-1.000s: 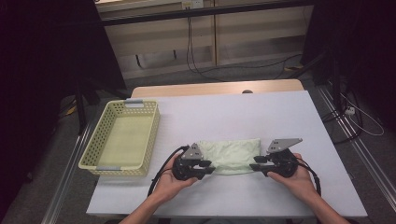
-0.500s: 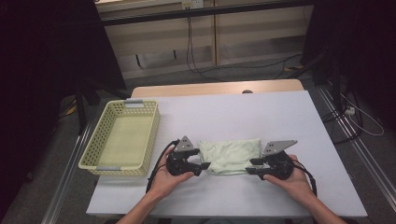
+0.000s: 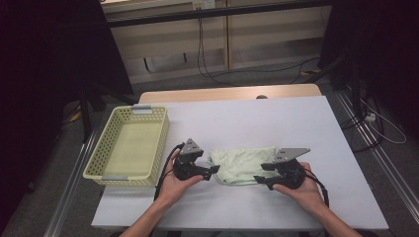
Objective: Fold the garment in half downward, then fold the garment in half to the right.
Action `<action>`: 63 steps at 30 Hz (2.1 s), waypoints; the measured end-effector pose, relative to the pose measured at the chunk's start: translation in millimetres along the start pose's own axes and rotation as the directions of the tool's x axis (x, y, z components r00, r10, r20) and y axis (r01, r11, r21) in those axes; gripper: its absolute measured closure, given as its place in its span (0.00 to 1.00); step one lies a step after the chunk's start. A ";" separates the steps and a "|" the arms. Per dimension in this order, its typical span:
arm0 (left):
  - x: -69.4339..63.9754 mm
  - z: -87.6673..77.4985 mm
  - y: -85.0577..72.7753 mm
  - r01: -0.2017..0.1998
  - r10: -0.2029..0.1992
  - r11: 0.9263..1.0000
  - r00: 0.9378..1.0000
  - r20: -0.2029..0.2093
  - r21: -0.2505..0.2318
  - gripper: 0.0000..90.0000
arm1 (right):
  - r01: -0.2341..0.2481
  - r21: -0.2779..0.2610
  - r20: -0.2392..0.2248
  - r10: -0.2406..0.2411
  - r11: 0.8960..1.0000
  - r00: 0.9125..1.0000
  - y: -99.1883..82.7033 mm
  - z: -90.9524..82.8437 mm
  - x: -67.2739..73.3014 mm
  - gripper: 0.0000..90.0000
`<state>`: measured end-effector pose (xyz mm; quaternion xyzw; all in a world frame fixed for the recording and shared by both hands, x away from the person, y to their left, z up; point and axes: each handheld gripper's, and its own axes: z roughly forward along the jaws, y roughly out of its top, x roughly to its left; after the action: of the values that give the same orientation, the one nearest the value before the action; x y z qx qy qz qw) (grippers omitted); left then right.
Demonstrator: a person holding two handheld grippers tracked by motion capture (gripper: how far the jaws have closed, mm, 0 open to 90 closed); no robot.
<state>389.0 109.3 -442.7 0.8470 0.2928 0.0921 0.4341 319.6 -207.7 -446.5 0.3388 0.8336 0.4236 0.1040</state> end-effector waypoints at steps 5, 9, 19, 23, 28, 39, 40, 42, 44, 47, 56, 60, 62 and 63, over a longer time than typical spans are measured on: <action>4.4 -0.1 0.3 0.025 -0.025 1.000 1.000 -0.017 -0.013 0.15 | 0.005 -0.013 -0.009 -0.005 1.000 1.000 1.8 1.0 3.5 0.50; 7.1 1.5 0.2 0.052 -0.052 0.998 0.998 -0.033 -0.020 0.14 | -0.001 -0.024 -0.016 0.001 1.000 1.000 3.1 0.7 5.4 0.48; 11.0 1.6 1.5 0.053 -0.056 0.997 0.997 -0.050 -0.061 0.12 | -0.010 -0.007 -0.015 0.010 1.000 1.000 8.3 10.7 9.5 0.45; 11.2 -1.1 2.2 0.052 -0.056 0.995 0.997 -0.044 -0.082 0.12 | -0.001 -0.002 -0.020 0.001 1.000 1.000 15.3 17.2 14.2 0.42; 13.7 -2.5 2.0 0.044 -0.047 0.995 0.998 -0.039 -0.084 0.08 | 0.014 0.033 -0.027 -0.013 0.999 1.000 19.1 28.0 20.2 0.39; 19.1 5.7 14.4 0.005 -0.008 0.999 0.995 -0.095 -0.037 0.08 | 0.034 0.031 -0.009 -0.034 0.999 0.999 27.4 37.9 28.5 0.35; 19.8 7.2 15.4 0.004 -0.008 0.999 0.995 -0.097 -0.038 0.08 | 0.041 0.030 -0.005 -0.041 0.999 0.999 28.2 38.0 29.7 0.35; 21.6 9.7 18.6 0.008 -0.012 0.999 0.995 -0.098 -0.040 0.08 | 0.058 0.038 -0.010 -0.057 0.998 0.998 30.4 39.5 30.9 0.38; 24.8 11.8 22.2 -0.002 -0.003 0.999 0.995 -0.100 -0.044 0.08 | 0.061 0.047 -0.027 -0.060 0.997 0.998 32.8 42.2 31.2 0.42; 30.8 16.3 27.0 0.001 -0.005 0.999 0.996 -0.090 -0.044 0.08 | 0.076 0.049 -0.036 -0.074 0.996 0.997 36.4 46.2 34.0 0.46; 39.5 29.8 30.7 -0.003 0.004 1.000 0.995 -0.101 0.016 0.11 | 0.130 0.064 -0.064 -0.126 0.989 0.990 51.8 66.1 46.7 0.64; 41.5 28.3 30.0 0.034 -0.032 0.999 0.996 -0.088 0.015 0.11 | 0.150 0.075 -0.058 -0.146 0.986 0.988 54.0 76.8 56.8 0.67; 41.2 27.4 30.0 0.044 -0.043 0.999 0.995 -0.085 0.013 0.11 | 0.154 0.078 -0.065 -0.149 0.985 0.987 54.2 80.5 59.4 0.68; 40.7 27.8 29.9 0.050 -0.049 0.999 0.995 -0.084 0.013 0.11 | 0.152 0.080 -0.068 -0.147 0.985 0.987 53.9 82.2 60.1 0.68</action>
<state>445.9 100.3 -439.9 0.8381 0.3324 0.1145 0.4171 338.2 -94.1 -448.7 0.2662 0.8768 0.3889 0.0951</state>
